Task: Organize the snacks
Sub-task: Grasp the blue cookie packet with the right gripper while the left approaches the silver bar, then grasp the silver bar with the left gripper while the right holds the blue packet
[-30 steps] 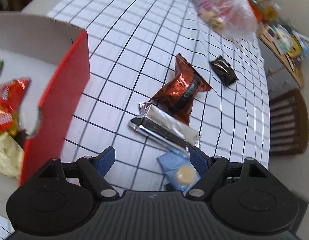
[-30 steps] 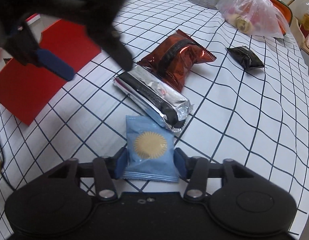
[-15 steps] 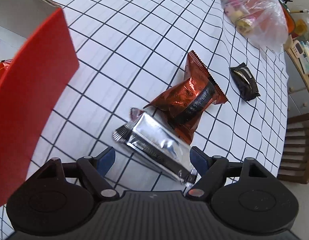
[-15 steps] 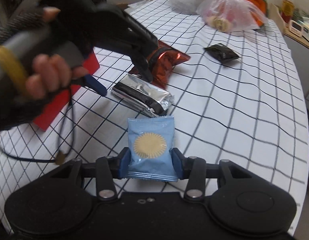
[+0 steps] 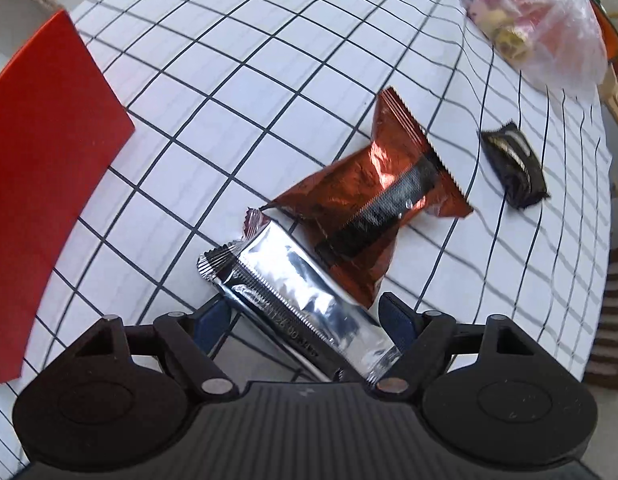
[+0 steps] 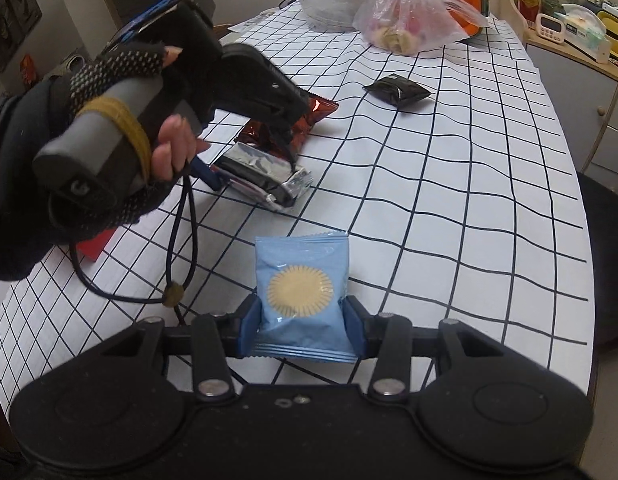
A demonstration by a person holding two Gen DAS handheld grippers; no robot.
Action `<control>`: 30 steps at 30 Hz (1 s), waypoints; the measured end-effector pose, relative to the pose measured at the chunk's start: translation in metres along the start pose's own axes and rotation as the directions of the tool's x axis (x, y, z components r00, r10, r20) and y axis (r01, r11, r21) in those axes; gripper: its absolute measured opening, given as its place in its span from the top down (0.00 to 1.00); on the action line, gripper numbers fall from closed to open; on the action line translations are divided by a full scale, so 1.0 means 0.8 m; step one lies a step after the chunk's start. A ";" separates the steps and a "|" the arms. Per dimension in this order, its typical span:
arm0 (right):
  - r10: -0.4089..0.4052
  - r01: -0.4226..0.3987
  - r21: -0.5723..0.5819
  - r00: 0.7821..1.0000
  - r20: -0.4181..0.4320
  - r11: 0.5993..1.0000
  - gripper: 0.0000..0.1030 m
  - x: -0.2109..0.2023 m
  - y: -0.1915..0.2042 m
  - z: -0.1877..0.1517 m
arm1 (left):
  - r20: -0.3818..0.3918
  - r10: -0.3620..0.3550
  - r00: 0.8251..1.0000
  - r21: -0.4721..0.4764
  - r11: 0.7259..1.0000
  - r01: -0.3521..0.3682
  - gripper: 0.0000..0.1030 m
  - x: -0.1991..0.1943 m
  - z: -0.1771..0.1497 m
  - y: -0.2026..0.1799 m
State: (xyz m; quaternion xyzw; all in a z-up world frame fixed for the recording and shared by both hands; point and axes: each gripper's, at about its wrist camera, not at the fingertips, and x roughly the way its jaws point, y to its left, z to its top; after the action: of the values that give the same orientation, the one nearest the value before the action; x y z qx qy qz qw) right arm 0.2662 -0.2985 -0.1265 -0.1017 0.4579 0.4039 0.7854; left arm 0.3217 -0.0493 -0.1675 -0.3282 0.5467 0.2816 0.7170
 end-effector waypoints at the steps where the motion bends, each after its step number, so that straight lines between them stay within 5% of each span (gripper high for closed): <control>1: 0.000 0.000 0.001 1.000 0.001 1.000 0.58 -0.001 -0.001 0.000 | 0.001 0.011 1.000 0.009 1.000 -0.011 0.22 -0.001 -0.003 0.000; 8: 0.012 -0.012 -0.009 1.000 0.012 1.000 0.57 -0.002 0.004 0.000 | -0.005 0.099 0.995 0.107 0.989 -0.098 0.23 -0.003 -0.015 0.015; 16: 0.012 -0.012 -0.009 1.000 0.008 1.000 0.58 0.001 0.015 -0.002 | 0.022 0.094 0.995 0.216 0.972 -0.096 0.59 -0.019 -0.031 0.044; 30: -0.048 0.046 0.060 0.998 0.034 0.997 0.58 -0.024 0.049 0.001 | 0.004 -0.055 0.999 0.294 0.954 0.051 0.60 -0.071 -0.072 0.100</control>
State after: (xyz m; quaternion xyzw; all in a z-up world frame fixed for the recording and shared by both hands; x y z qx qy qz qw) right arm 0.2335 -0.2830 -0.1027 -0.0821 0.4533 0.3733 0.8053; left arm 0.2122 -0.0462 -0.1364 -0.2308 0.5693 0.1799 0.7683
